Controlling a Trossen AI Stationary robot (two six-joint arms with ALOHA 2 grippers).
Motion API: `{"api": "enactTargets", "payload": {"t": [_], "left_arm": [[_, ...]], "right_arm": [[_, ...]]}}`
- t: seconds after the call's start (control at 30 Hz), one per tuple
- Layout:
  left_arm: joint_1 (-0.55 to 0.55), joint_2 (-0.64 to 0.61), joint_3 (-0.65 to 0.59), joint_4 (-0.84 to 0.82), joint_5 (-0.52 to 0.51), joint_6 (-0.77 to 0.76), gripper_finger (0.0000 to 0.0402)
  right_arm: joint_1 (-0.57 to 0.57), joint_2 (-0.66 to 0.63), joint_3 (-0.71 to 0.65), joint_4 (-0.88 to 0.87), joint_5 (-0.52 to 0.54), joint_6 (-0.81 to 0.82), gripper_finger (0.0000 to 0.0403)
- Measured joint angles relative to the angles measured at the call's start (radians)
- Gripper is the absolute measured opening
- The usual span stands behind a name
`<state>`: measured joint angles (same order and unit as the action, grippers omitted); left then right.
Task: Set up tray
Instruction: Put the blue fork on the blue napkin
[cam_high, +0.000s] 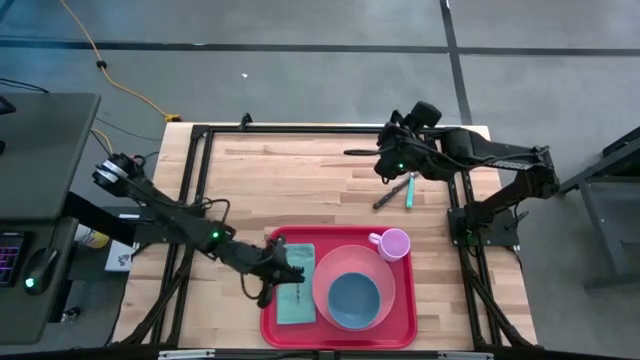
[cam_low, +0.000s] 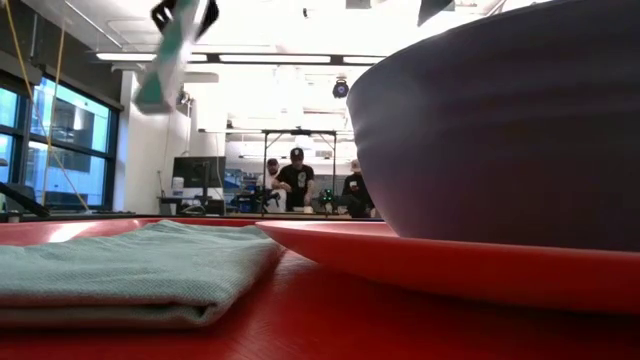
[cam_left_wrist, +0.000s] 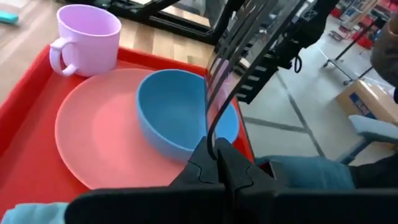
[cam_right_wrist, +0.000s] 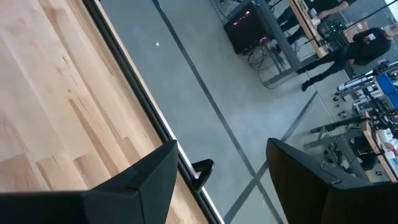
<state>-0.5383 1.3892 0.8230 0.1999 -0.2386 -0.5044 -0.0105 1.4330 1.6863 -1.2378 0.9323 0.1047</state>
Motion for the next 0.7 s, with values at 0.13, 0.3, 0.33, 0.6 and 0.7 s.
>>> {"api": "enactTargets", "payload": {"t": [0.13, 0.3, 0.33, 0.6, 0.7], "left_arm": [[0.043, 0.026, 0.000, -0.011, 0.048, 0.010, 0.0014], [0.062, 0.038, 0.000, -0.023, 0.069, 0.027, 0.0014], [0.061, 0.038, 0.000, -0.022, 0.065, 0.028, 0.0014], [0.060, 0.038, 0.000, -0.016, 0.011, 0.059, 0.0014], [0.060, 0.038, -0.022, 0.054, 0.013, 0.069, 0.0014]], "right_arm": [[0.000, 0.000, 0.000, -0.014, -0.015, 0.012, 0.0224], [0.000, 0.000, 0.000, -0.040, -0.020, 0.028, 0.0224], [0.000, 0.000, 0.000, -0.043, -0.020, 0.029, 0.0224], [0.000, 0.000, 0.000, -0.069, -0.024, 0.052, 0.0224], [0.000, 0.000, 0.000, -0.072, -0.025, 0.054, 0.0224]]}}
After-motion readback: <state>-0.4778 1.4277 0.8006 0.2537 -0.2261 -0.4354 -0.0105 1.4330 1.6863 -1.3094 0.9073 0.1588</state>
